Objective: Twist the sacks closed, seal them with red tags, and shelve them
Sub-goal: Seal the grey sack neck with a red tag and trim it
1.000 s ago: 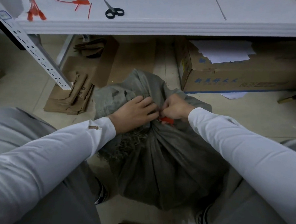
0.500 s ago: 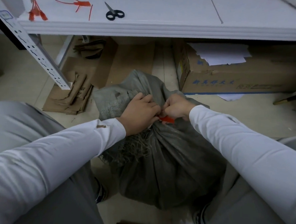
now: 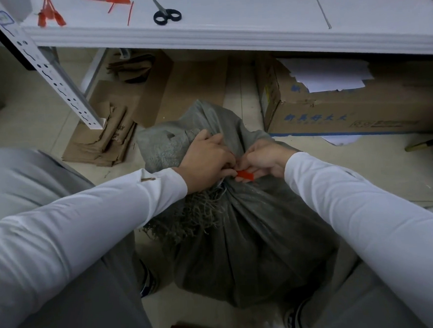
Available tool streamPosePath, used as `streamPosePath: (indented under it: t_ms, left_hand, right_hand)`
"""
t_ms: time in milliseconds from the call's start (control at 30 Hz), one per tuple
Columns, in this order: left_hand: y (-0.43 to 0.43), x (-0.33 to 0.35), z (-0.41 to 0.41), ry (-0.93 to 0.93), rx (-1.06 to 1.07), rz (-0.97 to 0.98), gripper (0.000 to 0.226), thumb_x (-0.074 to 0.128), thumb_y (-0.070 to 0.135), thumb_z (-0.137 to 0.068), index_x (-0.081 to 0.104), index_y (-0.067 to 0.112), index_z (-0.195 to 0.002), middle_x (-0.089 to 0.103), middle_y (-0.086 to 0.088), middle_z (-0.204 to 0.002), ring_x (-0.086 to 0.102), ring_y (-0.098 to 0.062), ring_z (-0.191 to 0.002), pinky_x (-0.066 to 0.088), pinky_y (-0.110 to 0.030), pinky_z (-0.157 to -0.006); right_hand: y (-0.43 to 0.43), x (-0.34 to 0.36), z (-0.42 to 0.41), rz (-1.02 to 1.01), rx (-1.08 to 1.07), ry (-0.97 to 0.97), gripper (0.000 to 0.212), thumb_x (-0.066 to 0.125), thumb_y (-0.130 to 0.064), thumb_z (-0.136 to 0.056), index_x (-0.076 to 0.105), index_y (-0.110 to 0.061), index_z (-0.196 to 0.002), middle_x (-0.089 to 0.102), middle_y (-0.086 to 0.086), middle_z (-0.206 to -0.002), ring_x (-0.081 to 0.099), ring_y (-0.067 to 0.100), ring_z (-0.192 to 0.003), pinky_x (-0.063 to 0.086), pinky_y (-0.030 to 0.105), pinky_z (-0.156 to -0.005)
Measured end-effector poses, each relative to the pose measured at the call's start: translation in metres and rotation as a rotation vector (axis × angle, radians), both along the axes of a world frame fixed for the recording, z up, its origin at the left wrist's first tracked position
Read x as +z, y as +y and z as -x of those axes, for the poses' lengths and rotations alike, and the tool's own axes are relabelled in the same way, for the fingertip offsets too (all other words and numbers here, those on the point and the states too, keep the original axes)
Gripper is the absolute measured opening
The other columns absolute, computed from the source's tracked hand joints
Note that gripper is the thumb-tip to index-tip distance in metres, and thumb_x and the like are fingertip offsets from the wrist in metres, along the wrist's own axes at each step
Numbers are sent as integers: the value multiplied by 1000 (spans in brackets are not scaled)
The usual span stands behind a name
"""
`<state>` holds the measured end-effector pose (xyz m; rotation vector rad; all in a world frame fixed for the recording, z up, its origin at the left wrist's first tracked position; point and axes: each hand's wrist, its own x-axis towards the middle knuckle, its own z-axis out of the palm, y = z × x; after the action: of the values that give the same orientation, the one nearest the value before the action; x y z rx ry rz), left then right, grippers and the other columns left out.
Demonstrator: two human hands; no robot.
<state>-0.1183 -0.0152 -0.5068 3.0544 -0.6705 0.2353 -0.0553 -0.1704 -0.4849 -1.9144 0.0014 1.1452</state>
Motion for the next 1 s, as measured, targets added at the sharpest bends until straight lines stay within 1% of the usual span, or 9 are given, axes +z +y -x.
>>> streamPosePath:
  t_ms: [200, 333, 433, 533, 600, 700, 800, 900, 1000]
  left_hand:
    - [2, 4, 3, 32, 13, 29, 23, 62, 50, -83, 67, 28, -79, 65, 10, -77, 51, -17, -90, 17, -31, -74]
    - [2, 6, 3, 56, 29, 38, 21, 58, 50, -87, 65, 30, -84, 56, 8, -74, 51, -16, -90, 17, -31, -75]
    - [2, 8, 2, 71, 22, 29, 21, 55, 52, -89, 67, 34, -92, 63, 6, -82, 52, -16, -94, 20, -33, -78]
    - [2, 9, 2, 106, 48, -20, 24, 51, 53, -91, 67, 35, -97, 65, 9, -87, 50, -14, -97, 20, -33, -79]
    - [1, 11, 2, 132, 74, -61, 27, 49, 53, -91, 68, 35, -97, 65, 9, -88, 50, -13, -97, 20, -33, -79]
    - [-2, 15, 0, 201, 116, -135, 30, 49, 54, -91, 68, 32, -95, 66, 6, -92, 51, -15, -101, 22, -35, -83]
    - [-6, 16, 0, 227, 141, -203, 32, 47, 55, -92, 67, 29, -94, 66, 4, -95, 53, -17, -104, 25, -37, -87]
    - [-6, 16, 0, 234, 147, -226, 34, 47, 56, -91, 67, 28, -93, 66, 4, -95, 52, -17, -105, 26, -38, -88]
    - [-6, 17, 3, 239, 142, -227, 34, 48, 56, -91, 68, 27, -91, 65, 4, -91, 52, -17, -104, 25, -38, -88]
  right_hand:
    - [1, -3, -4, -68, -56, 131, 12, 58, 3, -92, 61, 8, -102, 71, 19, -82, 71, 23, -71, 60, 31, -68]
    - [0, -4, -6, -80, -90, 157, 13, 60, 0, -92, 61, 6, -103, 71, 19, -84, 71, 23, -72, 60, 32, -70]
    - [-1, -4, -10, -67, -87, 174, 8, 62, -9, -92, 65, -2, -96, 72, 9, -78, 67, 16, -75, 58, 27, -74]
    - [-1, -3, -13, 60, -61, 109, 14, 66, -19, -91, 62, -13, -78, 64, -4, -58, 51, 6, -58, 37, 13, -49]
    - [-1, -4, -15, 120, -36, 68, 24, 69, -21, -88, 55, -15, -70, 51, -4, -57, 35, 5, -50, 20, 13, -38]
    - [-1, -4, -14, 131, 5, 6, 27, 73, -19, -85, 53, -15, -67, 48, -2, -59, 32, 6, -48, 19, 14, -36]
    - [-1, 0, -11, 56, -42, -77, 8, 73, -10, -84, 65, -8, -82, 56, 3, -64, 38, 6, -46, 25, 14, -36]
    - [-2, -1, -10, -40, -84, -99, 31, 71, -1, -83, 66, -10, -112, 61, 5, -65, 43, 2, -41, 32, 12, -36]
    - [0, -2, -10, -28, 6, -163, 28, 69, 0, -84, 70, -7, -111, 60, 3, -62, 43, 3, -42, 34, 13, -37]
